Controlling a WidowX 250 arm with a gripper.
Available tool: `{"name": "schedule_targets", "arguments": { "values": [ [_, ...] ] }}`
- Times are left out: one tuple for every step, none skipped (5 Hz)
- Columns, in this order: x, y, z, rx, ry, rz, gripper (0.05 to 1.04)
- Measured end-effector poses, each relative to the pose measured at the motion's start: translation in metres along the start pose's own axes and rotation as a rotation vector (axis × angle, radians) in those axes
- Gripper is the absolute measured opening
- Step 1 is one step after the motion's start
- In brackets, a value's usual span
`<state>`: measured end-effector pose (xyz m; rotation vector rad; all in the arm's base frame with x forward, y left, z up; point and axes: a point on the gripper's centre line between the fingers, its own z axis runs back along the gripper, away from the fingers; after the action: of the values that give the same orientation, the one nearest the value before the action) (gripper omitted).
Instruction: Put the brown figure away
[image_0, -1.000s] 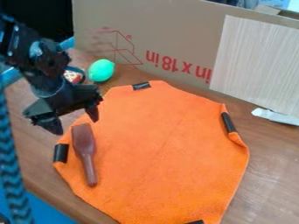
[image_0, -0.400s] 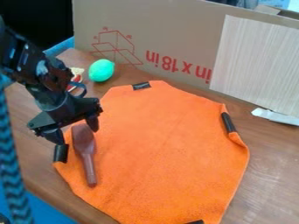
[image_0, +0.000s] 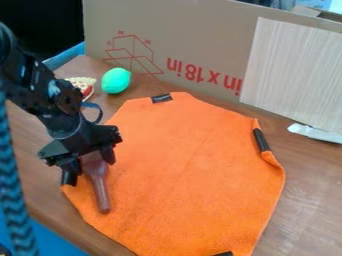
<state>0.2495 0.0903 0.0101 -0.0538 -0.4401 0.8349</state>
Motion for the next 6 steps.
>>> {"name": "schedule_targets", "arguments": {
  "values": [
    [0.010,0.004,0.004,-0.041,0.062,0.036,0.695],
    [0.024,0.004,0.020,-0.117,0.110,0.038,0.695],
    [0.048,0.012,0.043,-0.199,0.153,0.039,0.694],
    [0.077,0.042,0.048,-0.203,0.158,0.016,0.694],
    [0.097,0.087,0.025,-0.123,0.161,-0.079,0.694],
    [0.111,0.116,0.009,-0.070,0.170,-0.126,0.694]
  ]
}}
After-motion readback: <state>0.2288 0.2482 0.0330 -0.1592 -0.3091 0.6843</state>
